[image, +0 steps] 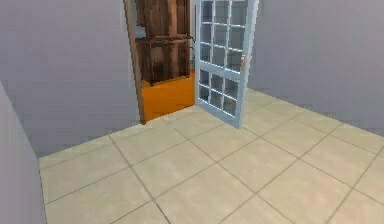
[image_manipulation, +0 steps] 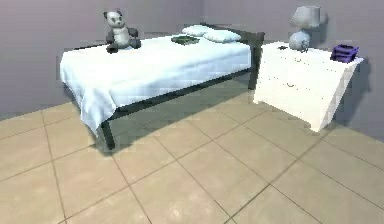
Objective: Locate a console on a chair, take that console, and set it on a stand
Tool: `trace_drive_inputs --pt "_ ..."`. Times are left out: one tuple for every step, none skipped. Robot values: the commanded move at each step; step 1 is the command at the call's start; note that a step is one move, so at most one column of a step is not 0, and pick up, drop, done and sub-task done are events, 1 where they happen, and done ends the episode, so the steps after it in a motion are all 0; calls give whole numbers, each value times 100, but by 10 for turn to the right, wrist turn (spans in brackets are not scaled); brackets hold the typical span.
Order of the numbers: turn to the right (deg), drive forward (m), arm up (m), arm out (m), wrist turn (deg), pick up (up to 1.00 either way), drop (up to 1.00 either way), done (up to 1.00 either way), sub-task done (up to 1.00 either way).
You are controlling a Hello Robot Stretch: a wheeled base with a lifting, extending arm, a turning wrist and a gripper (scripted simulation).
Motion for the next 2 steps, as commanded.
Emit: trace_drive_inputs --pt "0 10 0 0 0 0 0 0 0" --pt "0 100 0 0 0 0 0 0 0"
